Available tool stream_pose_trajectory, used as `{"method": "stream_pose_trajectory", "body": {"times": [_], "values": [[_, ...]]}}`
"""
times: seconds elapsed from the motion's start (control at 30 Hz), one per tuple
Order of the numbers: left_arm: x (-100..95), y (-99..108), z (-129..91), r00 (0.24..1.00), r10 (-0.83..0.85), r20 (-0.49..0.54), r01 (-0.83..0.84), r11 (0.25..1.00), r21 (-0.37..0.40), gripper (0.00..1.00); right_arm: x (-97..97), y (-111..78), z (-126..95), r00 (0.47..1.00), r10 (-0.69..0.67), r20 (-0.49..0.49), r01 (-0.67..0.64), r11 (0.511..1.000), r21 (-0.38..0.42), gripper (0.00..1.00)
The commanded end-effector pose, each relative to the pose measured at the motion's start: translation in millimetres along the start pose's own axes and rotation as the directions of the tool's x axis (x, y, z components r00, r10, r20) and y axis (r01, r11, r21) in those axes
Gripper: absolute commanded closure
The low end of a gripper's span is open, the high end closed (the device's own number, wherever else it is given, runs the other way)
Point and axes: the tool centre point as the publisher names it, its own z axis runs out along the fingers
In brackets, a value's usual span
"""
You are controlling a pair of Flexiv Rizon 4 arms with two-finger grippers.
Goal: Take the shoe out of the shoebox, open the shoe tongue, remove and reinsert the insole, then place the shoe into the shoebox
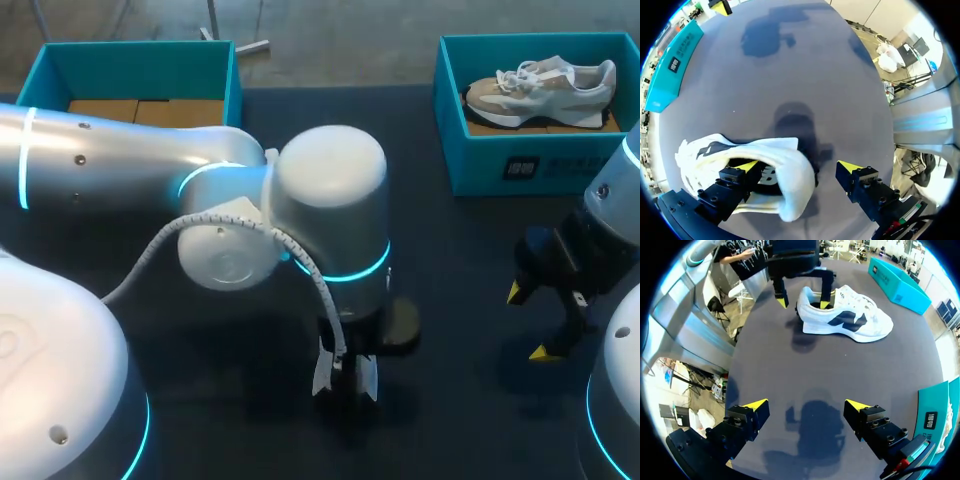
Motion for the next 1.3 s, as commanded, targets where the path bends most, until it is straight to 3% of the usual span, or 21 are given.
{"method": "stream_pose_trajectory", "body": {"times": [0.03,0.33,0.5,0.6,0.77,0.8,0.83,0.97,1.3], "values": [[6.2,-5,13,1.000,-0.010,0.018,0.010,1.000,-0.016,0.00,0.6,0.1,1,1.000,0.000,0.001,0.000,1.000,0.002,0.00],[2.8,0,18,0.998,-0.047,0.036,0.048,0.998,-0.029,0.00,0.6,0.1,1,1.000,0.000,0.001,0.000,1.000,0.002,0.00],[2.3,0,21,0.998,-0.051,0.036,0.053,0.998,-0.039,0.15,0.6,0.1,1,1.000,0.000,0.001,0.000,1.000,0.002,0.00],[3.0,0,21,0.998,-0.055,0.038,0.057,0.998,-0.042,0.30,0.6,0.1,1,1.000,0.000,0.001,0.000,1.000,0.002,0.00],[4.2,2,22,0.998,-0.060,0.035,0.062,0.997,-0.042,0.38,0.6,0.1,1,1.000,0.000,0.001,0.000,1.000,0.002,0.00],[4.3,2,22,0.998,-0.061,0.034,0.063,0.997,-0.042,0.50,0.6,0.1,1,1.000,0.000,0.001,0.000,1.000,0.002,0.00],[4.2,2,22,0.997,-0.064,0.032,0.065,0.997,-0.045,0.53,0.6,0.1,1,1.000,0.000,0.001,0.000,1.000,0.002,0.00],[3.7,4,23,0.997,-0.069,0.028,0.070,0.996,-0.050,1.00,0.6,0.1,1,1.000,0.000,0.001,0.000,1.000,0.002,0.00],[-1.4,8,14,0.998,-0.057,0.023,0.058,0.998,-0.037,1.00,0.6,0.1,1,1.000,0.000,0.001,0.000,1.000,0.002,0.00]]}}
